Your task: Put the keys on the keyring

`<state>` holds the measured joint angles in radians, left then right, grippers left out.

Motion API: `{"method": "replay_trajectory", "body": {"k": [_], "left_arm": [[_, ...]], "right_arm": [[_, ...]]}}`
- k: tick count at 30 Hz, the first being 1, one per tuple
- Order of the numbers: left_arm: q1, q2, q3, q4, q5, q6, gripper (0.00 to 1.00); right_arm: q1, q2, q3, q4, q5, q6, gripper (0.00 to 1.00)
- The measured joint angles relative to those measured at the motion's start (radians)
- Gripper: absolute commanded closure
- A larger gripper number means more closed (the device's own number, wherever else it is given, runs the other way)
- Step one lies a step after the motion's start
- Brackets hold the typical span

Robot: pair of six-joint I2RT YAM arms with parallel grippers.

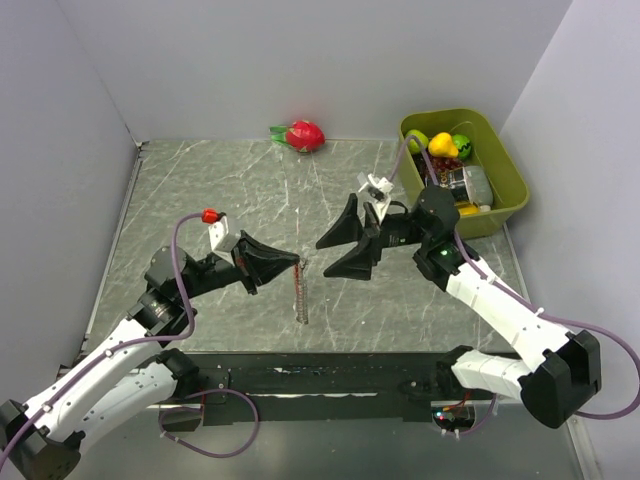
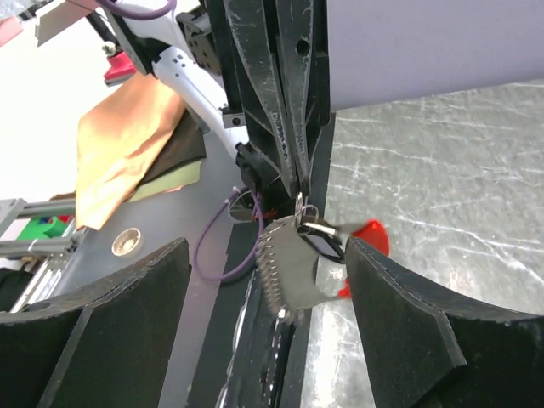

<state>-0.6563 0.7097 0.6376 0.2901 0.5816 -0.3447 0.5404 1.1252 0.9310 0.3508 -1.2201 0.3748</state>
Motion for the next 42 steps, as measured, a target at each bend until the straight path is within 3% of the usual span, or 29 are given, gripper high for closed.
{"method": "replay_trajectory", "body": {"k": [7, 13, 16, 17, 20, 31, 42], "left_arm": [[0.0, 0.0, -0.013, 0.129, 0.013, -0.044, 0.99], [0.0, 0.0, -0.013, 0.176, 0.027, -0.062, 0.99], [0.0, -0.001, -0.013, 0.179, 0.031, -0.064, 0.99], [0.0, -0.001, -0.013, 0.179, 0.031, -0.065, 0.99], [0.0, -0.003, -0.013, 0.18, 0.031, -0.065, 0.99], [0.0, -0.021, -0.013, 0.167, 0.023, -0.063, 0.99], [0.0, -0.026, -0.013, 0.154, 0.022, -0.062, 0.99]], "right_arm": [[0.101, 0.039, 0.059, -0.084, 0.071, -0.073, 0.32], [0.105, 0.051, 0.06, -0.121, 0.117, -0.101, 0.56], [0.105, 0.063, 0.06, -0.124, 0.126, -0.102, 0.73], [0.105, 0.066, 0.06, -0.125, 0.128, -0.105, 0.85], [0.105, 0.077, 0.06, -0.126, 0.128, -0.103, 1.0], [0.112, 0.082, 0.06, -0.14, 0.1, -0.134, 1.0], [0.139, 0.112, 0.07, -0.279, 0.09, -0.281, 1.0]]}}
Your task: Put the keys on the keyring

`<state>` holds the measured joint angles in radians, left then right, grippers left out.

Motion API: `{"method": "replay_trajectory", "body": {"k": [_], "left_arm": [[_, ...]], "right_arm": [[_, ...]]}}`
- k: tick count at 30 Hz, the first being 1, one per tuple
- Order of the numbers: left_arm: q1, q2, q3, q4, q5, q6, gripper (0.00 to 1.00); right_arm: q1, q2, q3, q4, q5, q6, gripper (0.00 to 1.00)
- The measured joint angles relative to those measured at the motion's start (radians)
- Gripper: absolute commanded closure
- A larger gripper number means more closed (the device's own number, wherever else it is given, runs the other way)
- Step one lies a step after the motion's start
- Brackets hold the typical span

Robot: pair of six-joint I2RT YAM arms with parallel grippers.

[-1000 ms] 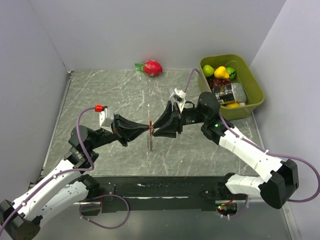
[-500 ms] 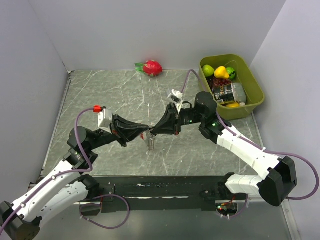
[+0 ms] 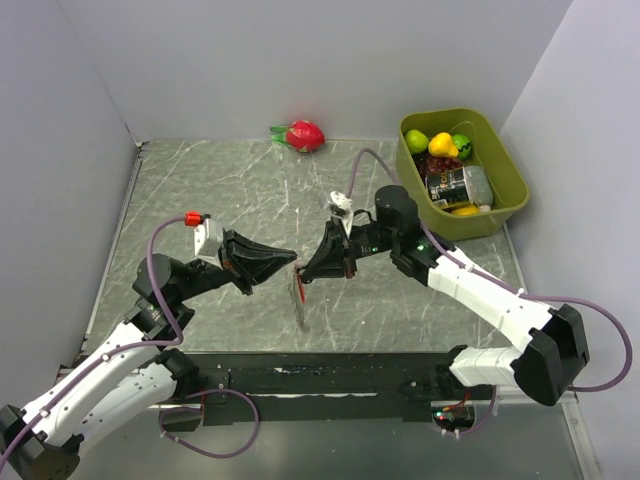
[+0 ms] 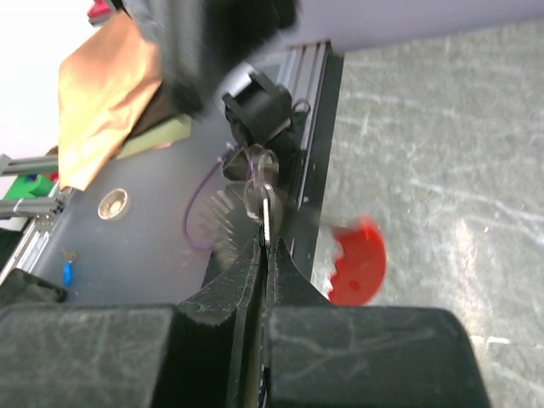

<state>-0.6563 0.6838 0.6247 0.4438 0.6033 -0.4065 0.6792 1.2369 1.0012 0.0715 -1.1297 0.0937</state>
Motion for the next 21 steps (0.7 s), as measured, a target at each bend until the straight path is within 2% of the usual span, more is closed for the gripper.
{"method": "replay_trajectory", "body": {"k": [2, 4, 7, 10, 14, 18, 21], "left_arm": [[0.0, -0.006, 0.0, 0.007, -0.001, 0.0, 0.99], [0.0, -0.014, 0.0, 0.009, -0.002, 0.0, 0.99], [0.0, -0.019, 0.0, 0.011, -0.005, 0.0, 0.99], [0.0, -0.019, 0.0, 0.008, -0.008, 0.001, 0.99], [0.0, -0.023, 0.0, -0.003, -0.025, 0.001, 0.99], [0.0, -0.041, -0.014, -0.011, -0.045, 0.003, 0.99], [0.0, -0.048, -0.016, -0.024, -0.058, 0.006, 0.99]], "right_arm": [[0.007, 0.018, 0.01, -0.056, 0.014, -0.039, 0.88], [0.013, 0.029, 0.013, -0.111, 0.031, -0.071, 0.82], [0.015, 0.028, 0.013, -0.144, 0.053, -0.095, 0.83], [0.015, 0.014, 0.013, -0.133, 0.071, -0.096, 0.96], [0.015, 0.01, 0.013, -0.114, 0.071, -0.093, 0.98], [0.015, 0.026, 0.013, -0.097, 0.067, -0.092, 0.84], [0.014, 0.039, 0.006, -0.082, 0.071, -0.09, 0.78]]}}
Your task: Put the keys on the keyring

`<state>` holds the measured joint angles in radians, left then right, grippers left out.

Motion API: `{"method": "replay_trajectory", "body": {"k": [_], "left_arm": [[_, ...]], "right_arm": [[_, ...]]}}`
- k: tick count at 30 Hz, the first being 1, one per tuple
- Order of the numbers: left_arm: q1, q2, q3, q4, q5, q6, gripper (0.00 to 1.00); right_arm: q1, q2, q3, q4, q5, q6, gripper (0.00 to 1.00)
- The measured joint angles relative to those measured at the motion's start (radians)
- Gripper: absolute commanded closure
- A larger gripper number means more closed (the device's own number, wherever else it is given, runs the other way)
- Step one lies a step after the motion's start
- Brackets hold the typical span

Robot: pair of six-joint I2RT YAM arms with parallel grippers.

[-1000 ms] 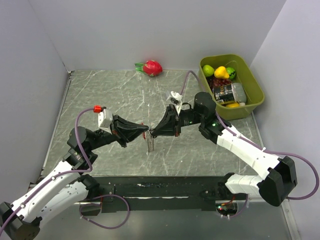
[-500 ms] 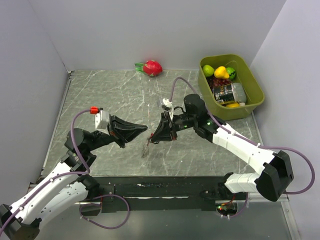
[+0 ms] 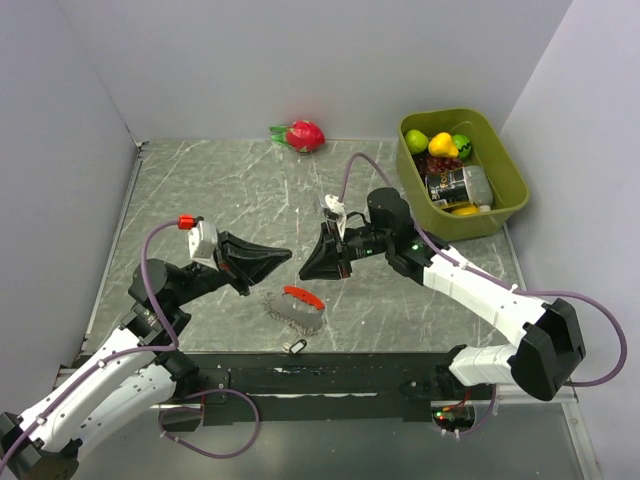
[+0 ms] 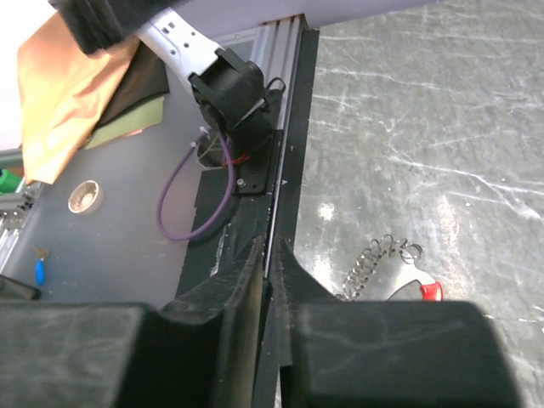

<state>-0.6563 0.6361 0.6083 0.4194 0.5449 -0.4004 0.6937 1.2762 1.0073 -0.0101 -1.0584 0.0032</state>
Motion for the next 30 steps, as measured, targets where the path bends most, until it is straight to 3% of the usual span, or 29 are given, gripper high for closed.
{"method": "replay_trajectory", "body": {"k": [8, 16, 22, 26, 30], "left_arm": [[0.0, -0.002, -0.025, -0.047, -0.057, 0.005, 0.99], [0.0, 0.043, -0.077, -0.113, -0.187, -0.036, 0.97], [0.0, 0.069, -0.127, -0.183, -0.3, -0.115, 0.82], [0.0, 0.089, -0.172, -0.235, -0.358, -0.178, 0.52], [0.0, 0.106, -0.238, -0.252, -0.364, -0.245, 0.38]], "right_arm": [[-0.009, 0.017, -0.063, 0.016, 0.038, 0.01, 0.69], [-0.002, 0.143, -0.087, -0.01, 0.143, -0.002, 0.7], [0.053, 0.279, -0.087, -0.051, 0.267, 0.004, 0.69], [0.079, 0.358, -0.081, -0.08, 0.338, 0.027, 0.68], [0.08, 0.397, -0.079, -0.116, 0.417, 0.063, 0.59]]}}
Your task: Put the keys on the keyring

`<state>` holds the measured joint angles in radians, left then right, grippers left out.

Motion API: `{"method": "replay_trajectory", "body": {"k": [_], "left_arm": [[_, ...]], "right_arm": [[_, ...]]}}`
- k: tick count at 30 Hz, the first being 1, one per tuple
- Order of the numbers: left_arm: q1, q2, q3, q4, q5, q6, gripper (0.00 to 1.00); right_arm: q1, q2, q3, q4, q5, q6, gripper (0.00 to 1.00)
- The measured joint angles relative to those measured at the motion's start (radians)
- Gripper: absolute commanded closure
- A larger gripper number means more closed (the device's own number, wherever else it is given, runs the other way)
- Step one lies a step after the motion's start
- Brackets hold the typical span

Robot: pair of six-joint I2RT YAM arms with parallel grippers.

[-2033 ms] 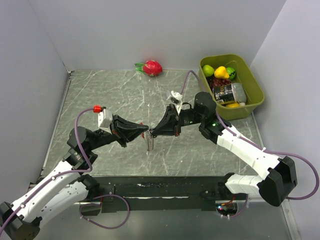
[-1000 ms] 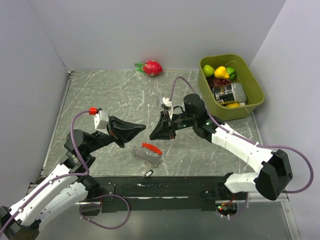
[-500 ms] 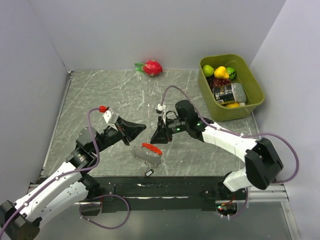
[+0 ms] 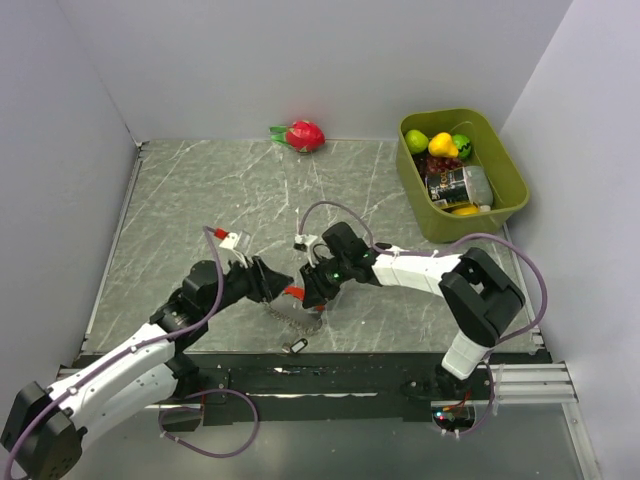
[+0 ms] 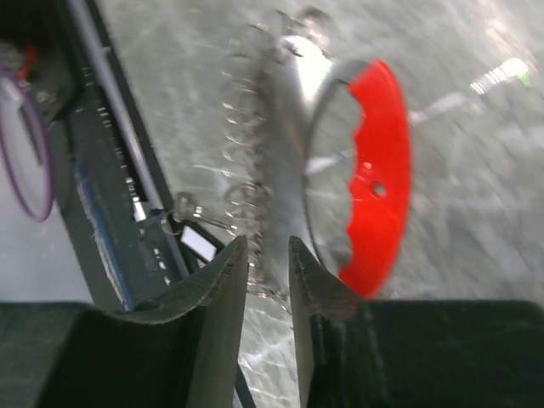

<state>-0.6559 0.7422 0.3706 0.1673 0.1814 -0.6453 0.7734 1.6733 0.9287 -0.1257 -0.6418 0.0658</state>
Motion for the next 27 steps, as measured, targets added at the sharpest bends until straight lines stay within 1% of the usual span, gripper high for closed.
{"method": "replay_trajectory", "body": {"k": [2, 3, 5, 6, 10, 15, 22, 27], "left_arm": [[0.0, 0.026, -0.015, -0.001, 0.009, -0.019, 0.35], [0.0, 0.047, -0.019, 0.0, 0.016, -0.025, 0.34], [0.0, 0.091, -0.019, 0.008, 0.037, -0.029, 0.33], [0.0, 0.117, -0.019, 0.014, 0.049, -0.029, 0.32], [0.0, 0.212, -0.017, 0.043, 0.098, -0.028, 0.3], [0.0, 0.272, 0.0, 0.078, 0.143, -0.024, 0.27], [0.0, 0.308, 0.035, 0.127, 0.191, -0.02, 0.27], [0.0, 0.306, 0.038, 0.13, 0.198, -0.016, 0.27]], "right_arm": [[-0.002, -0.01, -0.008, -0.002, 0.031, 0.019, 0.56], [-0.002, -0.019, -0.016, 0.0, 0.042, 0.026, 0.52], [-0.002, -0.049, -0.043, 0.006, 0.059, 0.038, 0.49], [-0.002, -0.066, -0.063, 0.012, 0.063, 0.045, 0.48], [-0.003, -0.114, -0.137, 0.038, 0.066, 0.058, 0.48], [-0.006, -0.117, -0.187, 0.055, 0.054, 0.071, 0.48], [-0.006, -0.118, -0.218, 0.08, 0.048, 0.075, 0.49], [-0.007, -0.117, -0.23, 0.11, 0.046, 0.075, 0.53]]}}
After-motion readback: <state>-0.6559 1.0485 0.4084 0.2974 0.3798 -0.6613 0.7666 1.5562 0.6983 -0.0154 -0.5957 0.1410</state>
